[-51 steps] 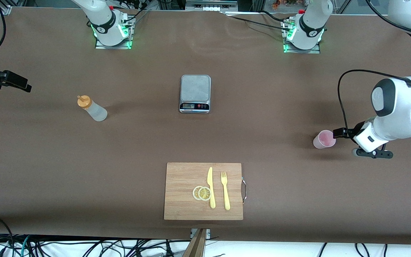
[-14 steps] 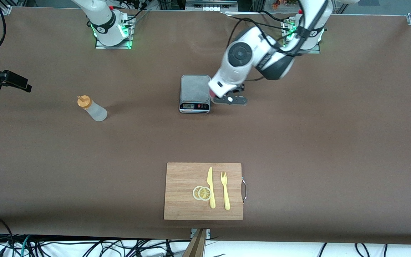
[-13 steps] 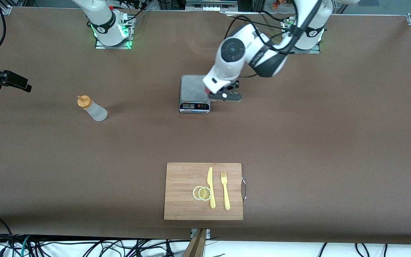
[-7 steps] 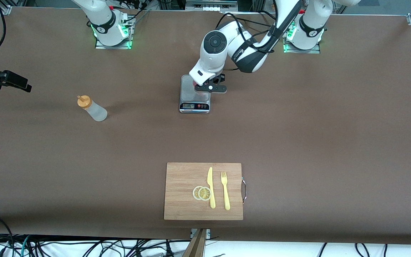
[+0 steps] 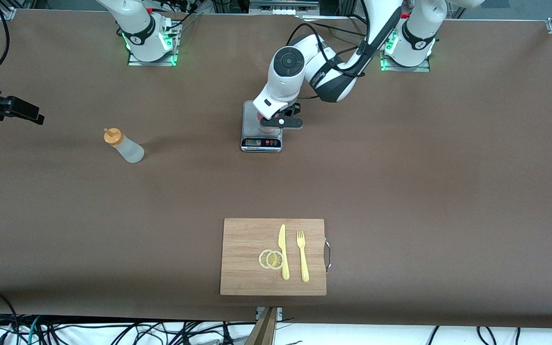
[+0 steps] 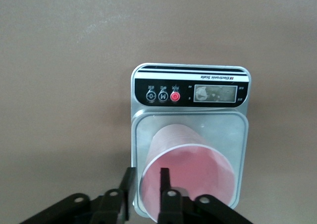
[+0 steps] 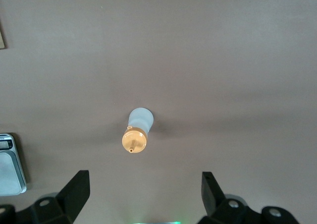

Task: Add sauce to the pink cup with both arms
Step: 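Release the cup on the scale while the right gripper reaches the bottle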

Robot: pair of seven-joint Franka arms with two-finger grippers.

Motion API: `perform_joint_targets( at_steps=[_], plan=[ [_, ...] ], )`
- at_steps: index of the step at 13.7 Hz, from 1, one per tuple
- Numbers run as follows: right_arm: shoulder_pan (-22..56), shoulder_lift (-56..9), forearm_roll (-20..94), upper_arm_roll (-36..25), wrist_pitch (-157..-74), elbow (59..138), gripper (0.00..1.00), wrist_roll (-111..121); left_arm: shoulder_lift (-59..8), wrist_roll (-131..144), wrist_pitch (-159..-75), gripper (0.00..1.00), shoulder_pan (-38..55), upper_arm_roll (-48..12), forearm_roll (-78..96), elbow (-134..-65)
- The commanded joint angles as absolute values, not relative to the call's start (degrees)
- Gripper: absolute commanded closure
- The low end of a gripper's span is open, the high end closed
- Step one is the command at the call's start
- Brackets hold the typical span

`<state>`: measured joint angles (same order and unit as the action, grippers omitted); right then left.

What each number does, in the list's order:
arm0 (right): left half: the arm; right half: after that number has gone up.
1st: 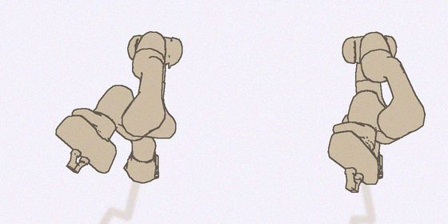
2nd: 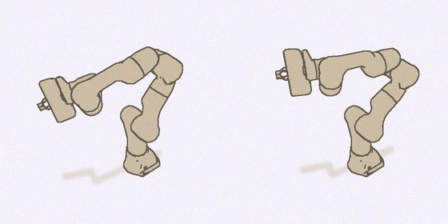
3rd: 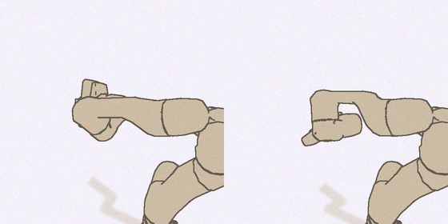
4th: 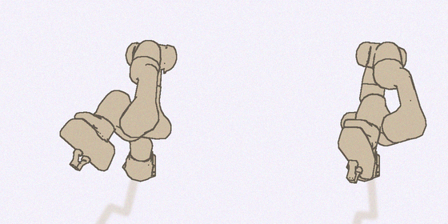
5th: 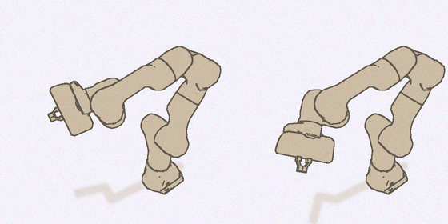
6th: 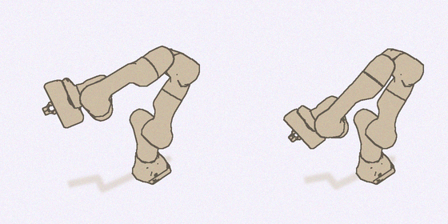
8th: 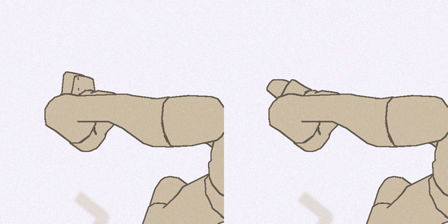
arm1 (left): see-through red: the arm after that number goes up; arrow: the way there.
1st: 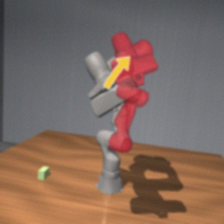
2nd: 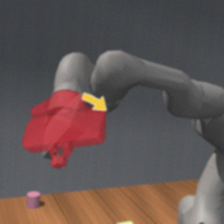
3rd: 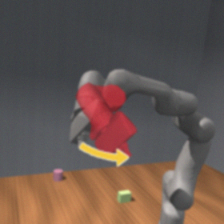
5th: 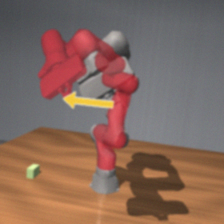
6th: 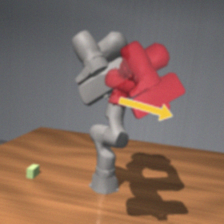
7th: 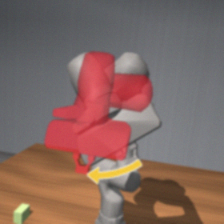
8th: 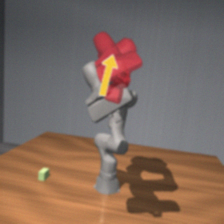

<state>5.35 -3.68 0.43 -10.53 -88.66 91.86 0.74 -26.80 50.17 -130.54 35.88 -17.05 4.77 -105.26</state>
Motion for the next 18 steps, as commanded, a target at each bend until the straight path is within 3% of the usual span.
perform_joint_targets(
  at_steps=[1, 3, 6, 9, 11, 18],
  plan=[
    [4.57, -6.50, 3.41, -10.46, -88.86, 92.11, 0.00, 11.27, -26.37, 50.54, -129.47, 0.00, 36.39, -16.52, 8.86, -102.66],
    [0.81, -9.56, 10.52, -10.90, -88.77, 92.11, 0.00, 29.44, -24.45, 50.19, -126.76, 0.00, 35.86, -16.44, 10.28, -102.22],
    [-3.94, -14.22, 16.85, -10.90, -88.51, 92.55, 0.00, 53.62, -22.15, 48.88, -114.83, 0.00, 33.58, -14.07, 9.49, -94.86],
    [-9.03, -20.46, 25.28, -10.99, -86.93, 92.72, 0.00, 77.36, -18.39, 40.80, -107.77, 0.00, 31.91, -8.37, 9.41, -90.88],
    [-10.98, -23.89, 29.51, -10.99, -85.52, 93.77, 0.00, 90.11, -15.04, 36.68, -106.10, 0.00, 27.71, -5.19, 8.53, -90.79],
    [-17.48, -33.74, 42.44, -11.16, -85.25, 103.26, 0.00, 127.57, -7.83, 14.18, -98.53, 0.00, 8.11, -5.10, -0.79, -89.66]
  ],
)
